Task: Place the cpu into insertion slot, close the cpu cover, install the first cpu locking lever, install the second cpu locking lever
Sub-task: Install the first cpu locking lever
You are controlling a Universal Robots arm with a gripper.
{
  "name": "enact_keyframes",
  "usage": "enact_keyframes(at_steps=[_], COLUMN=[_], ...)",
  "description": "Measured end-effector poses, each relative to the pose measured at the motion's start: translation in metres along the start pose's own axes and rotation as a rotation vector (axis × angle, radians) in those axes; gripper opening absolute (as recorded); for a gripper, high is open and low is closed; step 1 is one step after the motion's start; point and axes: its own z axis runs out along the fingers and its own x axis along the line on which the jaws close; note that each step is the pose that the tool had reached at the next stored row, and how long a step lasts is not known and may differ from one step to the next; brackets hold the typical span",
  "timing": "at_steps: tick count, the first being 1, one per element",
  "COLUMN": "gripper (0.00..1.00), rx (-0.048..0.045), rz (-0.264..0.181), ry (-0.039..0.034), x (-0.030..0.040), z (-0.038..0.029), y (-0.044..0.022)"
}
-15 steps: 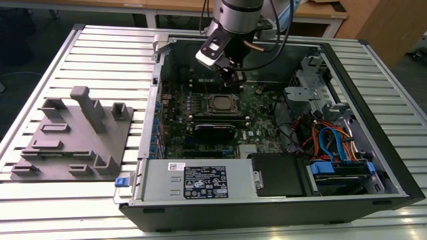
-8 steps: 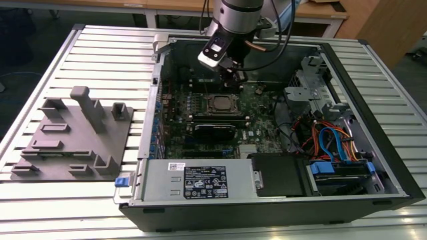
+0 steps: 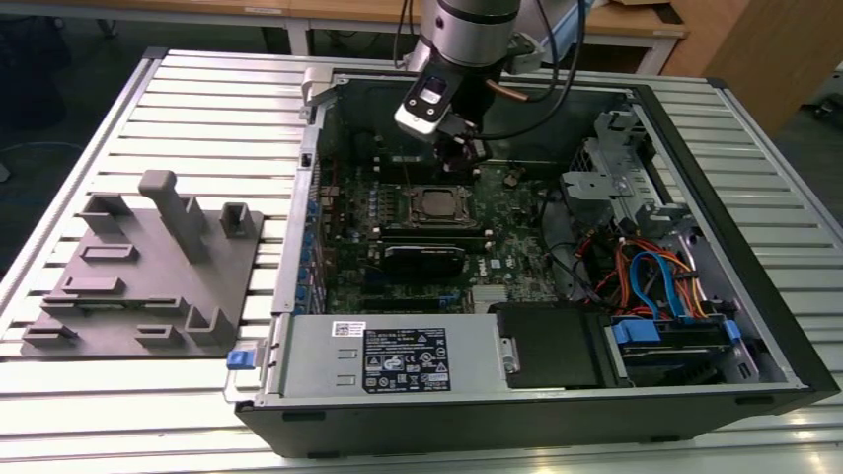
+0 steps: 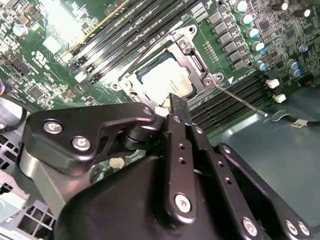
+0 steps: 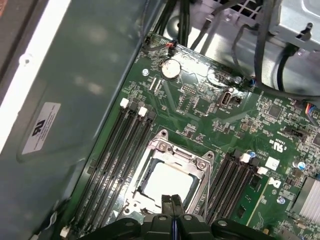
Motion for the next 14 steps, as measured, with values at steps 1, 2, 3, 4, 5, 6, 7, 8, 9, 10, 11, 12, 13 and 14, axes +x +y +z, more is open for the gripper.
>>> enact_keyframes(at_steps=[1, 2, 3, 4, 5, 6, 7, 8, 9, 10, 11, 12, 13, 14], gripper=[0.1, 0.1, 0.1, 0.1, 0.1, 0.1, 0.1, 0.1, 0.1, 0.1, 0.1, 0.1, 0.1, 0.1], rx=[0.0001, 0.0003, 0.0003, 0.0004, 0.0004, 0.0005, 0.0007, 0.0007, 0.0008, 0.0008, 0.0008, 0.0009, 0.001, 0.001], rz=[-0.007, -0.015, -0.021, -0.027, -0.033, -0.038, -0.044, -0.049, -0.056, -0.061, -0.067, -0.072, -0.078, -0.083], ry=[-0.0002, -0.0003, -0.0004, -0.0005, -0.0006, -0.0006, -0.0008, -0.0009, -0.0009, -0.001, -0.0011, -0.0012, -0.0013, -0.0014], x=[0.0, 0.0, 0.0, 0.0, 0.0, 0.0, 0.0, 0.0, 0.0, 0.0, 0.0, 0.0, 0.0, 0.0], z=[0.0, 0.0, 0.0, 0.0, 0.0, 0.0, -0.0001, 0.0, 0.0, 0.0, 0.0, 0.0, 0.0, 0.0], y=[0.0, 0.0, 0.0, 0.0, 0.0, 0.0, 0.0, 0.0, 0.0, 0.0, 0.0, 0.0, 0.0, 0.0])
